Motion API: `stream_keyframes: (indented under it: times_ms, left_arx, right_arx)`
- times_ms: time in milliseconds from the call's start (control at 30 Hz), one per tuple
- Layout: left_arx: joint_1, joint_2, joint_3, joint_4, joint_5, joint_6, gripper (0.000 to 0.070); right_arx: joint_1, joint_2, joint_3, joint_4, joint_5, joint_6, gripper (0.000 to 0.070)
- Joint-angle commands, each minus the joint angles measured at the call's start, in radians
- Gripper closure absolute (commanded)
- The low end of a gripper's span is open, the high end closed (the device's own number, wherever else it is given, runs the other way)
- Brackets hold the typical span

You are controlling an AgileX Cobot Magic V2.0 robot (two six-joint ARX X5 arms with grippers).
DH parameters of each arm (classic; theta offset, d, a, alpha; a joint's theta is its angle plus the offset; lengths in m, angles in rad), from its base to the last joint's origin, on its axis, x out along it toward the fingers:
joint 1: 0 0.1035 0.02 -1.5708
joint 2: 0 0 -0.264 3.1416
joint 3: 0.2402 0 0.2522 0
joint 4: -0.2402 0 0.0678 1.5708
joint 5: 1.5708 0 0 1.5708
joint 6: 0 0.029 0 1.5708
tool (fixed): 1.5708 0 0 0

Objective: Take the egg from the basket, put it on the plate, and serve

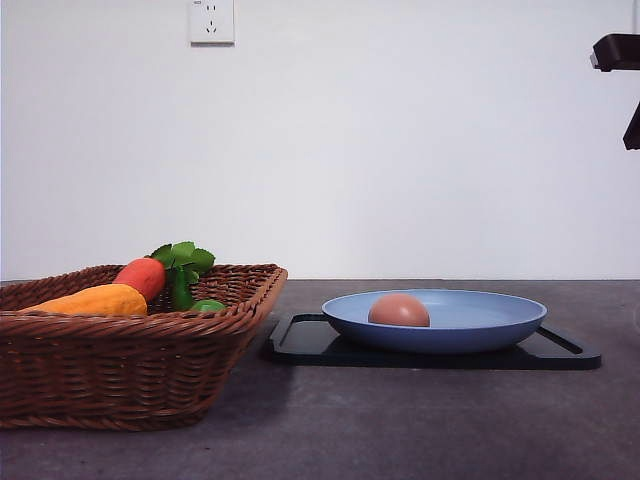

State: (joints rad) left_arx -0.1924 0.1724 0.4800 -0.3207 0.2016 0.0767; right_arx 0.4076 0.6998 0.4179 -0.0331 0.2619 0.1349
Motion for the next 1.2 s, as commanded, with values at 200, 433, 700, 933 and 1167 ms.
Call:
stream_keyframes:
  times_ms: [200, 433, 700, 933, 1167]
  left_arx:
    - [0.181, -0.145, -0.168, 0.008, -0.002, 0.072, 0.07]
    - [0.225, -0.17, -0.361, 0.096, -0.002, -0.022, 0.07]
    - [0.225, -0.17, -0.477, 0.178, -0.003, -0.15, 0.07]
    - [0.217, -0.17, -0.477, 0.159, -0.003, -0.168, 0.07]
    - [0.217, -0.169, -0.477, 0.163, -0.003, -0.168, 0.07]
  right_arx:
    - [0.007, 0.003, 0.005, 0.011, 0.002, 0.009, 0.07]
    - [0.007, 0.003, 0.005, 0.011, 0.002, 0.009, 0.07]
    - [0.007, 0.003, 0.005, 0.011, 0.002, 0.008, 0.07]
    - [0.007, 0.003, 0.005, 0.011, 0.002, 0.009, 0.07]
    - [0.007, 0.003, 0.005, 0.011, 0.002, 0.009, 0.07]
